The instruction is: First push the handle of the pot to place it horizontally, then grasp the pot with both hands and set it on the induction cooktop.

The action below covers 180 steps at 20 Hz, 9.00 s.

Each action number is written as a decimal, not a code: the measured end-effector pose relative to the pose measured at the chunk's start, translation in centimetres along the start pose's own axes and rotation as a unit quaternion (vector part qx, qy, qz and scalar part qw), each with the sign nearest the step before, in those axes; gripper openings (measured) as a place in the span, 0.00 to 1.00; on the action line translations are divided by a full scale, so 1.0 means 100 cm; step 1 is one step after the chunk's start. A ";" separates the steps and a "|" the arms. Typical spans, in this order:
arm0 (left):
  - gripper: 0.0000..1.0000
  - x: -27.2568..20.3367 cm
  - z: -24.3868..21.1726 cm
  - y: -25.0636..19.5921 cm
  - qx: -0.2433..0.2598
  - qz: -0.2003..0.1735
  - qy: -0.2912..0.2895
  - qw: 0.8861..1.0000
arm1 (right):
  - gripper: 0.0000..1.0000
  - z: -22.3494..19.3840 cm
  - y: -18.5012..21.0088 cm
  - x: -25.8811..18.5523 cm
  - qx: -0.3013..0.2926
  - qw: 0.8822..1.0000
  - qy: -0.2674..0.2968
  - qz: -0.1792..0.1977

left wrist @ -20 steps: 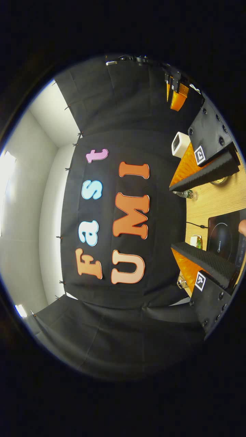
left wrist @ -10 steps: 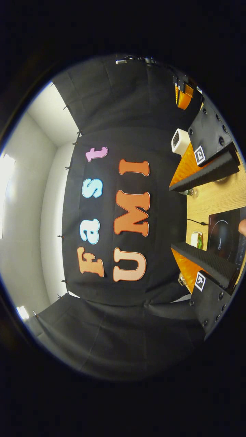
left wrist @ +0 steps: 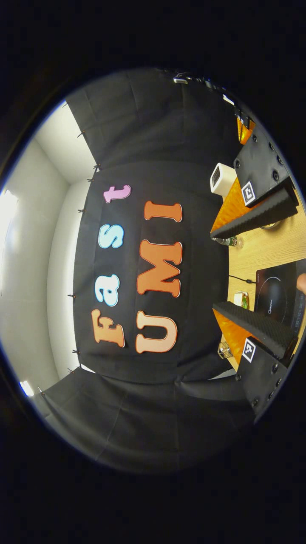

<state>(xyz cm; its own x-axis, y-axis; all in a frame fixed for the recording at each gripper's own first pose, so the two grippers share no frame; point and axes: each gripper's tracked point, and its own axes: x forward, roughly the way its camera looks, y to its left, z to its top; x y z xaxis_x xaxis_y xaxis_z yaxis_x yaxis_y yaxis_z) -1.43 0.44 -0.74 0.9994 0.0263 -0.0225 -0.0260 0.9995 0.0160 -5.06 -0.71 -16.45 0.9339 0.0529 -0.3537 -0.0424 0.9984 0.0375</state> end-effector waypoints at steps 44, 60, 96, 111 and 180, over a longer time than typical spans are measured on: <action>0.98 -0.008 -0.040 0.054 0.001 0.004 0.026 1.000 | 0.00 -0.195 0.070 0.044 -0.029 0.979 0.202 0.026; 0.98 -0.008 -0.042 0.075 0.002 0.022 0.027 0.999 | 0.00 -0.198 0.113 0.065 -0.020 0.976 0.208 0.059; 0.98 0.024 -0.076 0.097 -0.010 0.035 0.064 0.997 | 0.00 -0.188 0.174 0.139 0.008 0.974 0.211 0.080; 0.99 0.028 -0.081 0.100 -0.012 0.041 0.071 0.997 | 0.00 -0.183 0.195 0.160 0.013 0.973 0.213 0.084; 0.99 0.148 -0.335 -0.088 -0.002 -0.059 0.316 0.947 | 0.95 -0.105 -0.118 0.193 0.052 0.990 0.117 -0.061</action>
<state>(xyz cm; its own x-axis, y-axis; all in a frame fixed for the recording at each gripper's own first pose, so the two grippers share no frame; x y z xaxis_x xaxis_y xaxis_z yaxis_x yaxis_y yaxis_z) 12.83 -7.43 -34.75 0.7821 -0.0820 -0.6178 0.0832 0.9962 -0.0270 9.73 -11.30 -33.58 0.8212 -0.0529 -0.5682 0.1143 0.9908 0.0730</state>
